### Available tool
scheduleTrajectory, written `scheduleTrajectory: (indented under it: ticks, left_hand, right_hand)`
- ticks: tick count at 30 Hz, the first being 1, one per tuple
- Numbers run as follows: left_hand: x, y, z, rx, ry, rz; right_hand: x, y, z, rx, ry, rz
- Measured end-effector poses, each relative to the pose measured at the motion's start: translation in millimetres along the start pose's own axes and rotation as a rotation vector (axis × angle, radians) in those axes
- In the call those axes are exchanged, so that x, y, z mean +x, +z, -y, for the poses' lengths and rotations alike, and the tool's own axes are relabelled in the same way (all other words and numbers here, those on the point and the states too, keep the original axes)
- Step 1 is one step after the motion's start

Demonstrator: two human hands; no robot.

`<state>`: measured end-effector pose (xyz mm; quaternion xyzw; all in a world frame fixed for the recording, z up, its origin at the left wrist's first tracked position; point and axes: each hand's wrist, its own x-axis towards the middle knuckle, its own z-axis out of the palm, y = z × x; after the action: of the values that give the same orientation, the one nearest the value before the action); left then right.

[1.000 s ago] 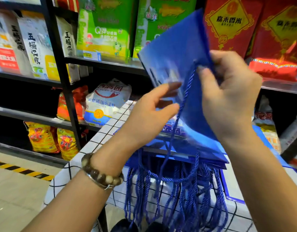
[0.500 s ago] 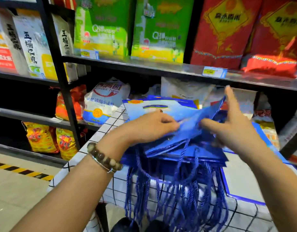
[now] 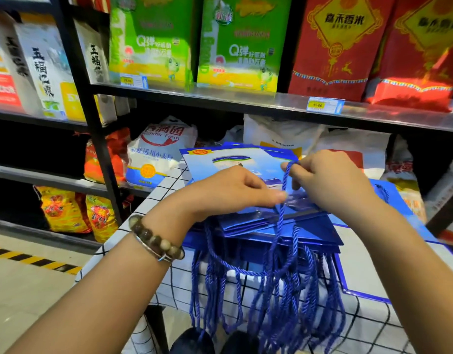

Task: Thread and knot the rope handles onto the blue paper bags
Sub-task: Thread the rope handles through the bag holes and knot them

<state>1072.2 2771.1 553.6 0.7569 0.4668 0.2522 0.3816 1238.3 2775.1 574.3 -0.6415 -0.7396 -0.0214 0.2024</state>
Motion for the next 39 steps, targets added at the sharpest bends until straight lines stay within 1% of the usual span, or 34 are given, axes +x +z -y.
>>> scheduleTrajectory:
  ticks: [2,4,6,9,11,13,15,17,18,19,21,23,24,26,28,29,30,31,34,35,37,39]
  left_hand:
    - [3,2,-1,0.038,0.029,0.003]
    - [6,3,-2,0.026,0.046,-0.008]
    - [8,4,-4,-0.033,0.045,0.003]
    - [12,6,-7,-0.107,0.055,0.077]
    - [13,9,-8,-0.073,0.068,0.125]
    - [13,9,-11,-0.021,0.082,0.136]
    - [16,3,-13,-0.061,0.081,0.072]
    - [22,-10,-13,-0.239,0.04,-0.033]
    - [25,-16,-13,-0.345,0.017,-0.075]
    - [28,-21,-12,-0.434,-0.003,-0.101]
    - [33,-26,-10,-0.56,-0.041,-0.115]
    - [36,-27,-9,-0.648,-0.085,-0.106]
    - [38,-26,-9,-0.68,-0.103,-0.107]
    - [40,-23,-11,-0.723,-0.123,-0.128]
    - [40,-22,-11,-0.765,-0.123,-0.16]
    - [39,-22,-11,-0.764,-0.12,-0.171]
    - [37,-22,-11,-0.718,-0.113,-0.185]
    - [33,-22,-11,-0.618,-0.106,-0.203]
    - [12,-21,-7,-0.189,-0.075,-0.229]
    - [3,-19,-5,-0.047,-0.055,-0.215]
    - [-16,-14,-1,0.237,-0.021,-0.181]
    - [-33,-9,2,0.438,-0.014,-0.162]
  right_hand:
    - [6,2,0,0.058,0.034,-0.005]
    - [9,4,-1,0.116,0.052,0.01]
    - [13,5,-3,0.178,0.074,0.026]
    - [17,6,-6,0.245,0.12,0.023]
    - [18,6,-8,0.262,0.142,0.028]
    - [17,7,-9,0.291,0.134,0.041]
    - [13,7,-13,0.32,0.084,-0.004]
    - [6,3,-16,0.36,0.048,-0.07]
    - [3,-1,-16,0.413,0.033,-0.072]
    - [-2,-6,-14,0.483,0.023,-0.03]
    - [-14,-13,-6,0.601,0.005,0.176]
    - [-20,-12,4,0.537,-0.063,0.332]
    - [-21,-8,7,0.485,-0.111,0.364]
    - [-20,-2,13,0.438,-0.181,0.362]
    - [-18,1,17,0.474,-0.193,0.335]
    - [-17,0,18,0.509,-0.169,0.319]
    - [-15,0,18,0.57,-0.129,0.302]
    - [-13,-1,18,0.659,-0.075,0.3]
    - [-9,-2,15,0.914,0.031,0.315]
    - [-9,-3,14,0.949,0.033,0.323]
    - [-11,-3,14,0.942,-0.007,0.353]
    - [-12,-2,14,0.906,-0.048,0.371]
